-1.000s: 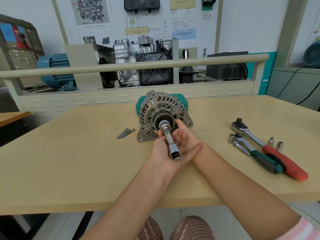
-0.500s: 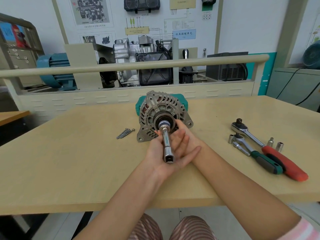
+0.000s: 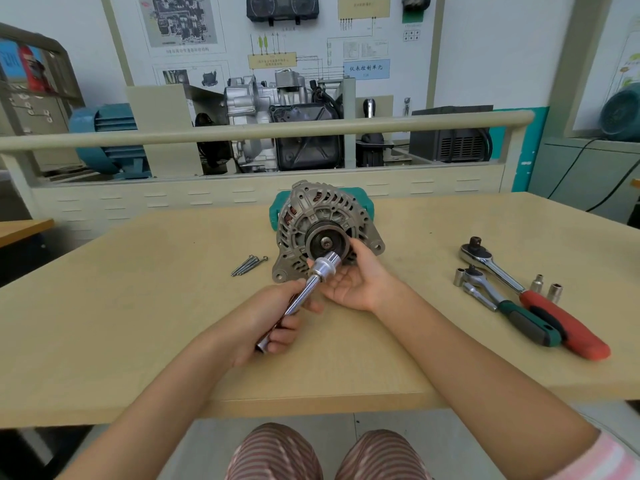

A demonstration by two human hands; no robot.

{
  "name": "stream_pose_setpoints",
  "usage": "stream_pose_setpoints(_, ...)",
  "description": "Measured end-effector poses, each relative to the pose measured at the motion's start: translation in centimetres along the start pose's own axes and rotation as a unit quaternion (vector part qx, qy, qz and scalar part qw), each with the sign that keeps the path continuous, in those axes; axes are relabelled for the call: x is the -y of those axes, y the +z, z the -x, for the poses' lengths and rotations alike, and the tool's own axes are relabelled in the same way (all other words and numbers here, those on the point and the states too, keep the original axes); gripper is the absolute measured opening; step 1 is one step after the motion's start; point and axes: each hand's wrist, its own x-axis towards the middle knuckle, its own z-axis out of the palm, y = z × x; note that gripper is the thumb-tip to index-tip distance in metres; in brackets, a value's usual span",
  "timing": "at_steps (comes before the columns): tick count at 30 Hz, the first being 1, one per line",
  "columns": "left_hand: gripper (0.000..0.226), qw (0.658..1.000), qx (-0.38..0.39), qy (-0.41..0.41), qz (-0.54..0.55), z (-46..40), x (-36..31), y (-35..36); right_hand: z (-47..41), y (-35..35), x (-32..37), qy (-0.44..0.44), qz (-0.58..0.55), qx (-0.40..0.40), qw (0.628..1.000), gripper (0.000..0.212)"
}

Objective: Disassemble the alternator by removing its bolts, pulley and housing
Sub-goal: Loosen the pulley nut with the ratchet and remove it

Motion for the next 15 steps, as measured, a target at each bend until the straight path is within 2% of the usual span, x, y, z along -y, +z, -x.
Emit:
stream_pose_setpoints(5,0.038,0.988,-0.039,0.072,-0.128,0.0,0.7,-1.8,0.1,0.1,-0.4,0.028,-0.034,0.035,0.998,0.055)
stream_pose_setpoints(7,0.036,0.97,-0.066,0.115,-0.202,-0.3,0.8,-2.6,0.3,0.1,-0.5,0.042,-0.025,0.041,0.998,0.053)
stream_pose_setpoints(9,0.034,0.937,-0.103,0.165,-0.29,-0.6,0.7,-3.5,0.6,0.2,-0.6,0.049,-0.024,0.033,0.998,0.048)
stream_pose_setpoints(12,0.029,0.852,-0.14,0.243,-0.442,-0.7,0.2,-4.4,0.8,0.4,-0.8,0.065,-0.006,0.019,0.998,0.039)
stream_pose_setpoints(15,0.023,0.71,-0.179,0.304,-0.61,-0.6,-0.7,-5.3,0.9,0.6,-1.0,0.082,0.001,0.016,0.996,0.031)
